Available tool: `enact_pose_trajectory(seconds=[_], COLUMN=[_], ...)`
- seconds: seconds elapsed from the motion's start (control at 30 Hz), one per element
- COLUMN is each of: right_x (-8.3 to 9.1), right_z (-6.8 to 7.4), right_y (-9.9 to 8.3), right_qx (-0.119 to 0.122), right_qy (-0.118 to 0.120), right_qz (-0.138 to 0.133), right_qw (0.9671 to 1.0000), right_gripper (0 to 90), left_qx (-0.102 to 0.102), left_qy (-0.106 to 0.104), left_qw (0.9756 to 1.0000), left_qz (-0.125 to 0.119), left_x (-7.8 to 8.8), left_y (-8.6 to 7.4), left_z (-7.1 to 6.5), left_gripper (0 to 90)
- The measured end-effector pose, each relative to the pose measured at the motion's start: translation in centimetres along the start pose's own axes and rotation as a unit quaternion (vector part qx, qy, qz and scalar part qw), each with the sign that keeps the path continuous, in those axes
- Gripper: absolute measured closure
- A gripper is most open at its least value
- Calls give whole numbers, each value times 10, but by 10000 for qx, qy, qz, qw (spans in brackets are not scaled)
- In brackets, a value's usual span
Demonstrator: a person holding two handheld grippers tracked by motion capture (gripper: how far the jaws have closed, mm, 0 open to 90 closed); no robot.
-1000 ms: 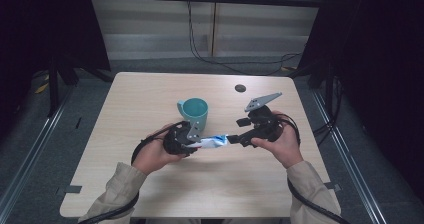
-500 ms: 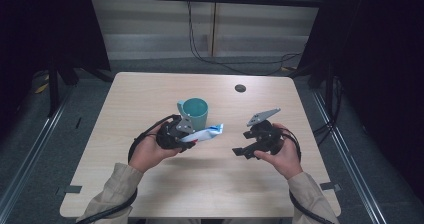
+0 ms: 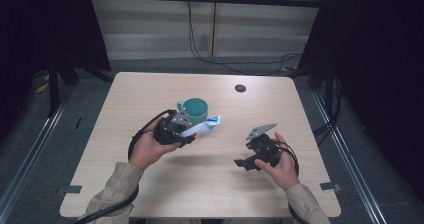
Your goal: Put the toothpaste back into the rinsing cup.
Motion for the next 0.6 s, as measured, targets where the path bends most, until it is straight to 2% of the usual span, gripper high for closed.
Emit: enact_pose_trajectory(seconds=[0.2,0.33,0.5,0.53,0.6], right_x=[-6,-9,-14,-15,-15], right_z=[-1,-1,0,0,0], right_y=[-13,-17,-26,-26,-27], right_qx=[7,0,-5,78,72], right_qy=[-156,-210,-263,-281,-272], right_qz=[78,79,114,83,30], right_qw=[9998,9997,9996,9995,9996], right_gripper=[187,187,165,158,158], left_qx=[187,413,566,594,661], left_qy=[-14,34,77,102,117], left_qw=[9998,9988,9978,9975,9968], left_qz=[-105,-254,-344,-368,-438], left_x=[2,3,8,9,11], left_y=[3,3,3,2,1], left_z=[5,10,13,14,17], left_gripper=[702,701,701,702,702])
Point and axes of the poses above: each handheld gripper's, and its own axes: x roughly backward along the jaws, y roughly out of its top, z roughly to its left, the point moved 6 cm from there along -x, roughly forward along the jaws, and after that the axes turned 4 degrees about x, right-handed, at the moved point
